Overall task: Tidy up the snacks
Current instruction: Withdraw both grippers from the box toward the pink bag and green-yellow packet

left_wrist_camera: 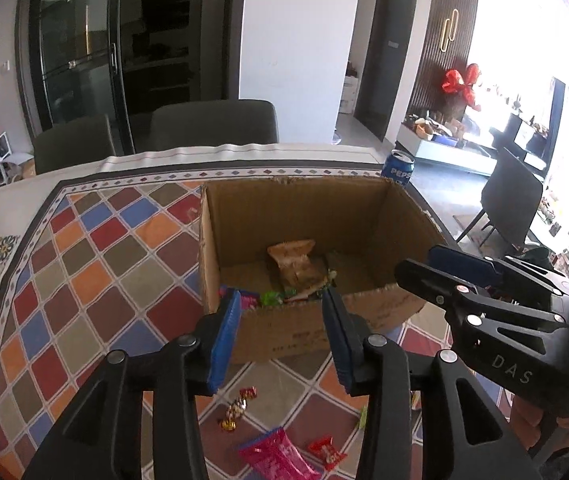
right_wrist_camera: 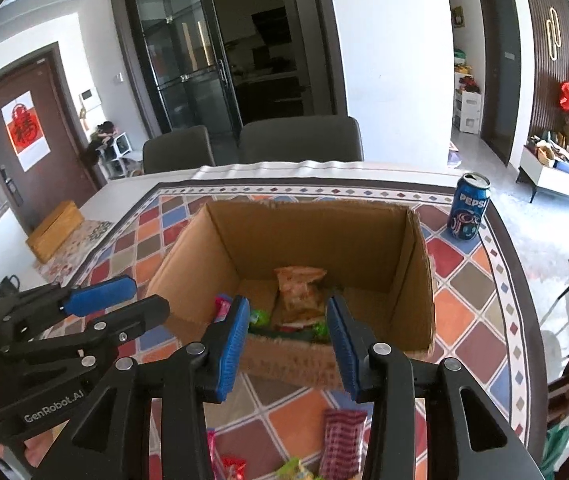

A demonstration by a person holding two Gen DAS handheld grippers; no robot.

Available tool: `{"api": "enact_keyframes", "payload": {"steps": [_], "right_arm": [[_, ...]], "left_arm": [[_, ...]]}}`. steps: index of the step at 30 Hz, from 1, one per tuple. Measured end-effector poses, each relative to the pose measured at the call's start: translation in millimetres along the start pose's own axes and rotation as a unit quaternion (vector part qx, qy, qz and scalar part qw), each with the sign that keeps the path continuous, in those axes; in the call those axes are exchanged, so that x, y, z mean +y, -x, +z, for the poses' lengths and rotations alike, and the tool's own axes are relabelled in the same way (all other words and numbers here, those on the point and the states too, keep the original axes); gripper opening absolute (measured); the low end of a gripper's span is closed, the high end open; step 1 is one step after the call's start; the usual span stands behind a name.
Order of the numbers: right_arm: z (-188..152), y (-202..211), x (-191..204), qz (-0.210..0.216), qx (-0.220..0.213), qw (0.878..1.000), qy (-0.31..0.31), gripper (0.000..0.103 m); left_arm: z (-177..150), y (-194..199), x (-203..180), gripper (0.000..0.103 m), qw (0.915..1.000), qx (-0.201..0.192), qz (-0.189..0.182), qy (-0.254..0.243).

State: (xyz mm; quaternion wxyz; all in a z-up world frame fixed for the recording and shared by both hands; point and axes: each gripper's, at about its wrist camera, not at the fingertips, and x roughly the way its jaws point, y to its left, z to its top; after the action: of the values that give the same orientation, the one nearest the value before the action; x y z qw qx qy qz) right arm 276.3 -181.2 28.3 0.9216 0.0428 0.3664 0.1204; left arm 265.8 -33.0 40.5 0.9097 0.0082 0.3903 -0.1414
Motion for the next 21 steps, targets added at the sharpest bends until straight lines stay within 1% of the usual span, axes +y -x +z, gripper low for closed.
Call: {"api": "enact_keyframes", "payload": {"steps": [5,10,17,21], "right_arm": [[-13.4,8.2,2.4,0.004,0.006,1.0,0.006,0.042],[-30.5,9.5,3.4,0.006,0.023,1.0,0.009,0.042],[-55.3,1.0,1.9,0.009,0.065,0.998,0.008,0.042],[-68.9,-8.0,1.9,0.015,0.101,0.995,0.009,0.042]], "left_arm": [[-15.6,6.9,-1.3,0.045,0.9999,0.009,0.006,0.009],[-35.4,5.8,-3.2,0.046,0.9993,0.032,0.007,0.018],[-61.2,-2.2,-2.8,0.047,0.997,0.068,0.013,0.037],[-76.4,-7.8,-3.3,0.049,0.9946,0.09,0.014,0.05]]}}
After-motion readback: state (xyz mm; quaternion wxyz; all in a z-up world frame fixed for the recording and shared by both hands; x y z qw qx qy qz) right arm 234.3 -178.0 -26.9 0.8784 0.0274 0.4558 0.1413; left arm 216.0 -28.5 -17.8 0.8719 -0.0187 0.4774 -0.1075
